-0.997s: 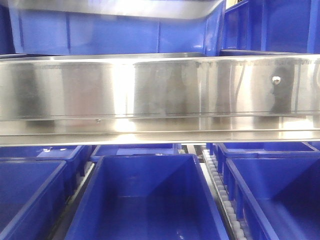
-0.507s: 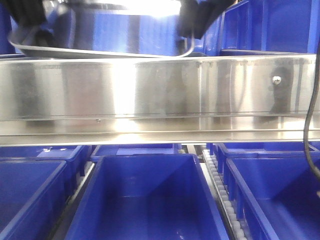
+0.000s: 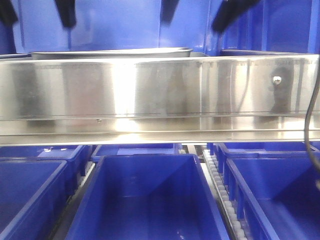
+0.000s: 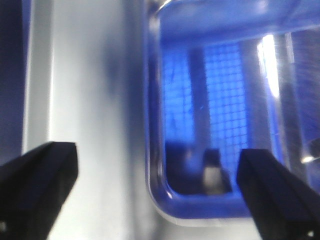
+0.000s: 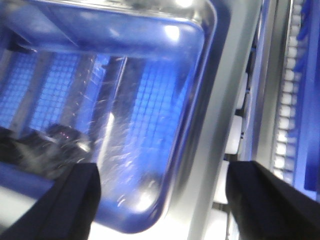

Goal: Stack silver trays without gaps
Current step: 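Open both grippers and withdraw the arms from the stacked trays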

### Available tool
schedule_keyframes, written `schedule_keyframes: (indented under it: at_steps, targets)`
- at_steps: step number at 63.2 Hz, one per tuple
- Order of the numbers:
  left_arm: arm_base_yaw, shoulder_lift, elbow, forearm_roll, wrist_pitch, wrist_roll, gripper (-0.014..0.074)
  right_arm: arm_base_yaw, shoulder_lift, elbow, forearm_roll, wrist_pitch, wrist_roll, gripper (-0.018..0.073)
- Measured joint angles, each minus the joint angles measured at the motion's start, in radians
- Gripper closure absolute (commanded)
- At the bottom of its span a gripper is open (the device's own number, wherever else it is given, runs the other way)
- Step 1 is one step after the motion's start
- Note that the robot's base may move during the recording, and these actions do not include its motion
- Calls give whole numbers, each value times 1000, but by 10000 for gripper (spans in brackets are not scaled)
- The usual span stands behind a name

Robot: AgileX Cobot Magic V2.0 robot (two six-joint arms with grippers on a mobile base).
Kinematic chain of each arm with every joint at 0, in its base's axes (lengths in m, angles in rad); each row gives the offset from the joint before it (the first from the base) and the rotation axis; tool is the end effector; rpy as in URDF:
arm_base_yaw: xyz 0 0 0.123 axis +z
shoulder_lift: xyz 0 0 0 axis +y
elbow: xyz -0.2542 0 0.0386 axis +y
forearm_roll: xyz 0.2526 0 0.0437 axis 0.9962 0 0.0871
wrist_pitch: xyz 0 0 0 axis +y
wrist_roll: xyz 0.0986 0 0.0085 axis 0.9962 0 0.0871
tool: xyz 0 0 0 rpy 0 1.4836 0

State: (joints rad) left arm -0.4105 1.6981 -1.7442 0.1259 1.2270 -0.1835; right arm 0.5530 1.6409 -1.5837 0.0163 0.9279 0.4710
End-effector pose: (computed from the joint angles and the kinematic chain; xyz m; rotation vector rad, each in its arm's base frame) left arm 0.3404 -0.1354 0.3383 0.3179 2.6297 -0.0251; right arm 0.3164 0.1968 0.3256 -0.0970 2.5239 0.4509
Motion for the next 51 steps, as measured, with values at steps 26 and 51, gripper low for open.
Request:
schedule_keyframes:
  at_steps: [26, 51]
  targets:
    - [-62, -445, 144, -8, -107, 53, 420, 0, -295, 10, 0, 14, -133, 506]
    - [-97, -1098, 766, -38, -383, 57, 644, 0, -749, 522, 0, -149, -341, 506]
